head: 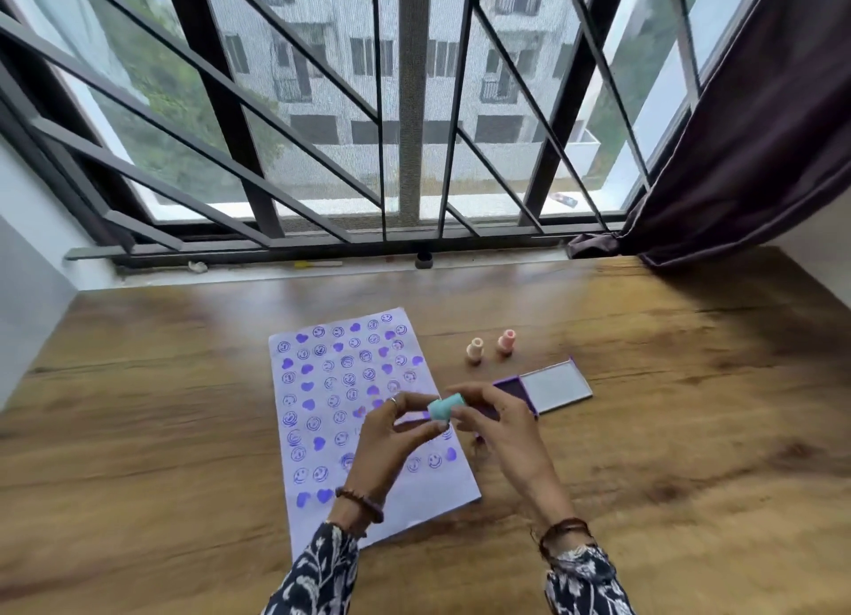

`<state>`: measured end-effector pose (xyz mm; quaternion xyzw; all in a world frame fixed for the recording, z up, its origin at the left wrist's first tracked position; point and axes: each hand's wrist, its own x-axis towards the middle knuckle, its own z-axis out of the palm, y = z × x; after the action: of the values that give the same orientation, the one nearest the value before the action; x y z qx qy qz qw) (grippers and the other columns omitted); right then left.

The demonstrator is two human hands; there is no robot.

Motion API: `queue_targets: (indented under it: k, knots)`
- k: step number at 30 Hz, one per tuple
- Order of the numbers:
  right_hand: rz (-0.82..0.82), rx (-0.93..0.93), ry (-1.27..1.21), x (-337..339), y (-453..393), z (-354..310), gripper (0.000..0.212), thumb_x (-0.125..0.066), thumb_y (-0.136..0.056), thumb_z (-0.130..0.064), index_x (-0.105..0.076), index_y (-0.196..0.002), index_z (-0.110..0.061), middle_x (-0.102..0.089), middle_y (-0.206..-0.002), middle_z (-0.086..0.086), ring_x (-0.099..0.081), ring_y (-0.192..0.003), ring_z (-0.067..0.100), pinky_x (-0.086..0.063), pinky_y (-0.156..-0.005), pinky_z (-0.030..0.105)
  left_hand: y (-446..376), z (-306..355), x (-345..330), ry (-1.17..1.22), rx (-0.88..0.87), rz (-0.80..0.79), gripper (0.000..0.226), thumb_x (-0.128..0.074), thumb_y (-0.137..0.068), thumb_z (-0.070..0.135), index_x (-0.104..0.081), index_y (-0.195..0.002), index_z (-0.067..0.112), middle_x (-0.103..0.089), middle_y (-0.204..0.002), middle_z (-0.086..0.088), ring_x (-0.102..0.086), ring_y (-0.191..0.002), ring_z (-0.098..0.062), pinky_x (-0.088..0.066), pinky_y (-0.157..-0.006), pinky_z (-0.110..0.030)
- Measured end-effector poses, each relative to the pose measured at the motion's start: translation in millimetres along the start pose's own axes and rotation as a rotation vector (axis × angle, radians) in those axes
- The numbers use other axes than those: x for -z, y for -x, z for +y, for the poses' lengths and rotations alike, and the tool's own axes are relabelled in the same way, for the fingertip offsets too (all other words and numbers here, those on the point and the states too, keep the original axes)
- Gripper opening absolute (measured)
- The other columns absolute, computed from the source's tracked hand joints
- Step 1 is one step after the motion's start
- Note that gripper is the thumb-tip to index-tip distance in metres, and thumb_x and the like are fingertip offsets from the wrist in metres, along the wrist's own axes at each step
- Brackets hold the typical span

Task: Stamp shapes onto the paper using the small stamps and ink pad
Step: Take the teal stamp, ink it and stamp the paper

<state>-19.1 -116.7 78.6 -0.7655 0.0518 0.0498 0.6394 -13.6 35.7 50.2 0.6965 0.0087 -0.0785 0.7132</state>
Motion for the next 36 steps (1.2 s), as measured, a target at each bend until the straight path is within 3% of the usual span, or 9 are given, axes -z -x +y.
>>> queue_targets:
  k: [6, 9, 12, 18, 20, 23, 28, 33, 36]
  knots:
    - [0.124, -0.2, -0.278, -0.5, 7.2, 12.3, 0.016, -0.054, -0.091, -0.012, -0.065, -0.08, -0.01, -0.067, -0.07, 0.003, -0.061, -0.058, 0.004, -0.051, -0.054, 0.014, 0.2, -3.8, -4.5, -0.07, -0.028, -0.029, 0.022, -0.076, -0.064, -0.002, -0.066, -0.08, 0.01, -0.073, -0.086, -0.001, -0.071, -0.081, -0.013, -0.057, -0.074, -0.024]
    - [0.282, -0.165, 0.009, 11.8, 2.2, 23.3, 0.003, -0.063, -0.086, -0.014, -0.064, -0.084, -0.012, -0.069, -0.086, 0.01, -0.064, -0.076, 0.018, -0.054, -0.075, 0.035, -4.3, -10.0, -7.6, -0.089, 0.027, -0.071, 0.024, -0.076, -0.066, 0.0, -0.065, -0.08, 0.015, -0.071, -0.096, -0.003, -0.07, -0.08, -0.01, -0.055, -0.071, -0.019]
    - [0.324, -0.023, 0.448, 23.1, -2.2, 28.0, 0.007, -0.068, -0.081, -0.017, -0.062, -0.085, -0.015, -0.066, -0.087, 0.005, -0.062, -0.08, 0.019, -0.05, -0.073, 0.035, -12.1, -15.9, -11.8, -0.145, 0.073, -0.176, 0.029, -0.074, -0.067, -0.003, -0.06, -0.075, 0.02, -0.059, -0.118, 0.0, -0.068, -0.078, -0.005, -0.052, -0.065, -0.012]
    - [0.205, 0.11, 0.838, 26.0, -7.6, 42.5, 0.007, -0.066, -0.081, -0.006, -0.062, -0.086, -0.009, -0.063, -0.088, 0.009, -0.062, -0.08, 0.025, -0.038, -0.063, 0.025, -37.6, -23.9, -24.6, -0.317, 0.058, -0.391, 0.029, -0.075, -0.066, -0.002, -0.06, -0.08, 0.019, -0.028, -0.149, -0.002, -0.052, -0.12, -0.026, -0.048, -0.064, -0.01]
    - [0.183, 0.126, 0.873, 27.3, -10.5, 43.5, 0.005, -0.065, -0.082, -0.008, -0.061, -0.086, -0.01, -0.063, -0.088, 0.008, -0.062, -0.08, 0.024, -0.038, -0.064, 0.023, -45.7, -24.2, -25.6, -0.359, 0.081, -0.407, 0.028, -0.077, -0.065, 0.002, -0.061, -0.079, 0.021, -0.031, -0.149, -0.003, -0.056, -0.115, -0.028, -0.047, -0.066, -0.012]
    - [0.132, 0.16, 0.951, 27.8, -16.0, 41.8, 0.003, -0.064, -0.084, -0.009, -0.061, -0.085, -0.009, -0.063, -0.088, 0.009, -0.062, -0.079, 0.024, -0.038, -0.063, 0.023, -54.2, -25.0, -21.8, -0.388, 0.086, -0.416, 0.026, -0.078, -0.066, 0.007, -0.06, -0.079, 0.021, -0.04, -0.144, -0.003, -0.064, -0.077, -0.007, -0.048, -0.063, -0.013]
    - [0.042, 0.122, 1.042, 28.0, -33.1, 32.2, 0.005, -0.058, -0.085, -0.007, -0.061, -0.089, -0.007, -0.066, -0.095, 0.013, -0.062, -0.086, 0.031, -0.045, -0.069, 0.035, -58.9, -26.7, -20.6, -0.399, 0.084, -0.404, 0.034, -0.079, -0.064, 0.009, -0.056, -0.067, 0.035, -0.047, -0.139, -0.003, -0.061, -0.104, -0.034, -0.047, -0.075, -0.027]
    - [-0.14, -0.068, 1.098, 30.6, -63.7, 10.2, 0.011, -0.064, -0.075, -0.004, -0.069, -0.084, -0.008, -0.07, -0.096, 0.018, -0.063, -0.091, 0.034, -0.045, -0.067, 0.031, -59.2, -24.7, -20.2, -0.413, 0.079, -0.404, 0.028, -0.079, -0.064, 0.008, -0.059, -0.07, 0.027, -0.048, -0.138, -0.005, -0.059, -0.109, -0.03, -0.049, -0.082, -0.032]
    - [-0.331, -0.188, 1.094, 32.3, -82.7, -3.7, 0.013, -0.071, -0.068, -0.001, -0.071, -0.08, -0.006, -0.067, -0.099, 0.018, -0.063, -0.08, 0.029, -0.042, -0.06, 0.022, -52.4, -23.7, -20.2, -0.402, 0.065, -0.383, 0.025, -0.076, -0.068, 0.007, -0.06, -0.079, 0.022, -0.048, -0.135, 0.002, -0.065, -0.093, -0.023, -0.049, -0.071, -0.015]
